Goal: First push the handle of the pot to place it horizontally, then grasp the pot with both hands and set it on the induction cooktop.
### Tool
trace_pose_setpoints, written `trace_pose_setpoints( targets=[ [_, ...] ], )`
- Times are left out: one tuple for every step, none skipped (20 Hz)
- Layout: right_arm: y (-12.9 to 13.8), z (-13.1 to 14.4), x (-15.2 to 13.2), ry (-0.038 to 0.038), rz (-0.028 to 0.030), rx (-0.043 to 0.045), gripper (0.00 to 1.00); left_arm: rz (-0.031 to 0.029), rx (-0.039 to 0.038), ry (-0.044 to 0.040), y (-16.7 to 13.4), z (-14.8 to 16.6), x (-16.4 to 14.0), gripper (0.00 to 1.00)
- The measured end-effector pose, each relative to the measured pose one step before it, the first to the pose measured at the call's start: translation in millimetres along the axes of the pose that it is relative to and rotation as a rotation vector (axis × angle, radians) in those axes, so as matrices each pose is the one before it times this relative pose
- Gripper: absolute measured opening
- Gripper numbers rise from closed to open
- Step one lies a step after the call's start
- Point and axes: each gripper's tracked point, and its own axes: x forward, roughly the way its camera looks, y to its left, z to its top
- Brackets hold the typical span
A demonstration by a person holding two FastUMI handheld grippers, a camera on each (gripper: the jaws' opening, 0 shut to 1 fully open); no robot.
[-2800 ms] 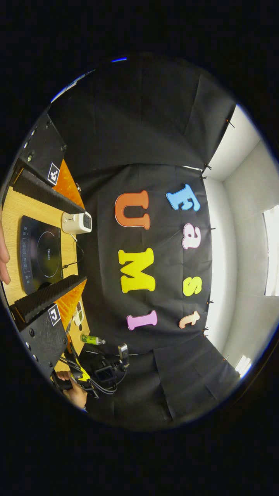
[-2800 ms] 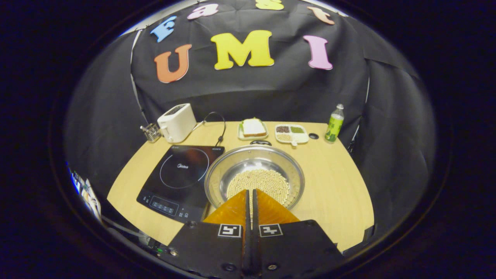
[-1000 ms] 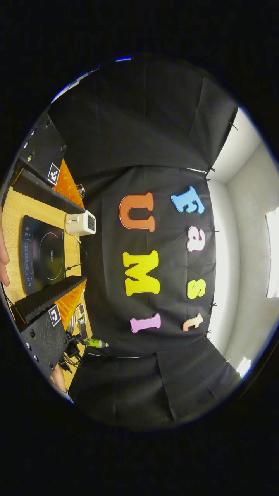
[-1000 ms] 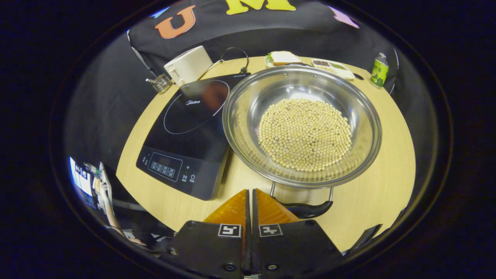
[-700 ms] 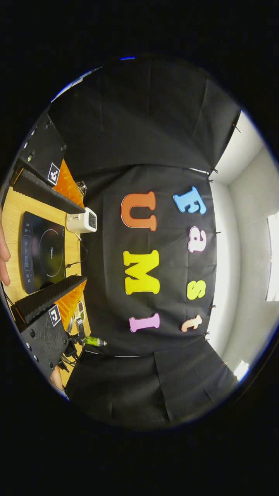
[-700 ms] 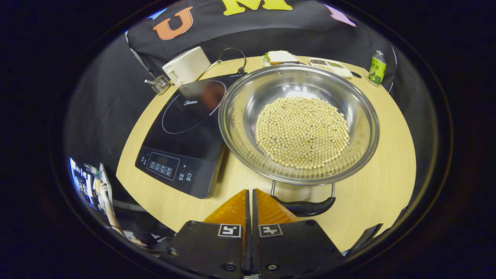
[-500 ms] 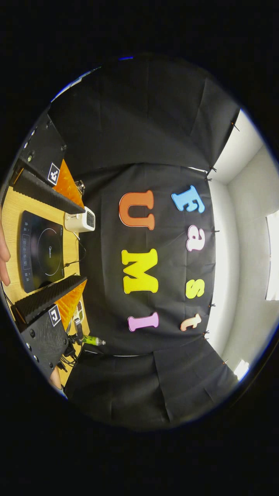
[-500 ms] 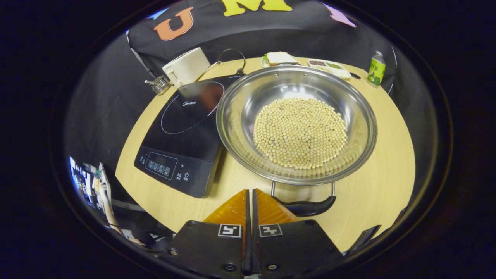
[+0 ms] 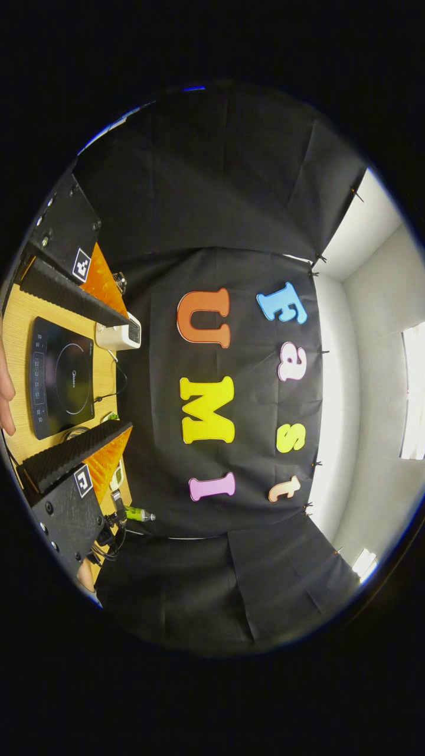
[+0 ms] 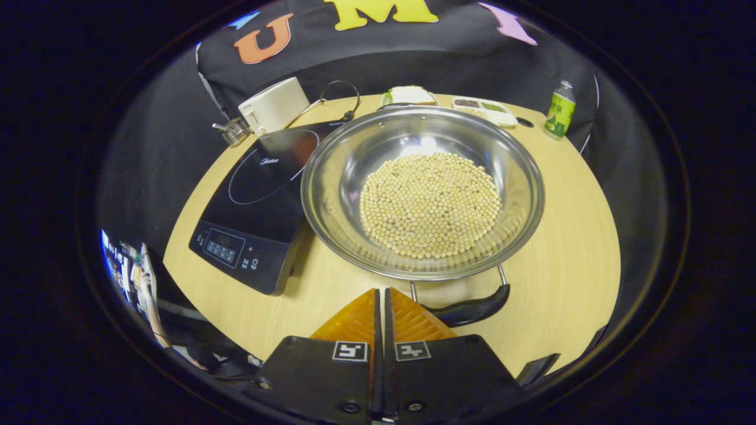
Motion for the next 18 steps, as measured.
trace_pose_setpoints(
  targets=[
    [-3.84,0.83,-0.14,-0.00248,-0.00352,-0.00095,0.04,0.0006,-0.00501,-0.00406,0.56,0.8,0.8,0.96],
    [-4.39,0.49,0.18,-0.00377,-0.00203,-0.00147,0.0,-0.00068,-0.00262,-0.00301,-0.08,1.29,-0.65,0.95],
    [-4.84,2.1,0.35,-0.00845,-0.00243,0.00527,0.01,-0.00024,-0.00003,-0.00127,0.25,2.17,-1.13,0.95],
    [-5.11,1.63,0.26,-0.00639,-0.0034,0.00688,0.01,-0.0004,0.00198,0.00155,-0.18,0.17,-1.89,0.95],
    [-4.69,1.75,0.24,-0.0024,-0.0046,0.00451,0.04,0.0034,0.00268,0.0038,-0.02,0.2,-0.32,0.95],
    [-5.15,1.73,0.96,-0.00387,-0.00531,0.00761,0.0,0.00244,0.00469,0.0012,-0.2,0.51,0.66,0.95],
    [-4.51,2.53,-0.05,-0.00499,-0.00363,0.00752,0.01,-0.00072,0.00431,-0.00292,-1.15,0.76,-0.35,0.95],
    [-4.45,2.51,0.2,-0.00593,-0.00269,0.00847,0.04,-0.00242,0.00162,-0.00541,-1.08,1.1,0.45,0.95],
    [-4.21,2.81,0.09,-0.0072,-0.00226,0.00785,0.04,-0.00402,-0.00317,-0.00185,-1.49,0.38,0.47,0.95],
    [-3.71,1.34,0.7,-0.00076,-0.00189,0.00584,0.04,-0.00365,-0.00599,-0.00008,-1.4,0.31,-1.36,0.95],
    [-2.48,1.19,0.03,-0.00054,0.00213,0.00718,0.04,-0.00534,-0.00552,0.00172,-1.93,-0.59,-0.42,0.96],
    [-2.3,1.0,1.24,0.00061,0.00465,0.00554,0.01,-0.00395,-0.00397,0.00144,-0.94,-1.1,0.33,0.95],
    [-1.86,0.5,-0.01,-0.00032,0.00363,0.00456,0.04,-0.00102,-0.00001,0.00029,-0.43,-0.98,0.1,0.95],
    [-3.2,0.37,-0.76,0.00063,0.00051,0.00445,0.0,0.00086,0.00399,-0.00028,0.05,-0.76,0.07,0.95],
    [-3.58,1.03,0.4,0.00061,-0.00383,0.00367,0.0,-0.00043,0.00654,-0.00485,-0.34,0.32,-0.4,0.95],
    [-3.74,0.26,-0.26,0.00013,-0.00603,0.00007,0.01,-0.00025,0.00703,-0.00757,-1.29,1.03,1.12,0.95],
    [-4.16,0.58,-0.55,-0.00134,-0.00604,-0.00005,0.04,0.00274,0.00574,-0.00432,-1.24,0.67,1.01,0.95],
    [-4.16,1.71,0.96,-0.00262,-0.0045,0.00091,0.0,0.00162,0.00412,-0.00107,-1.95,-0.1,1.27,0.95]
  ],
)
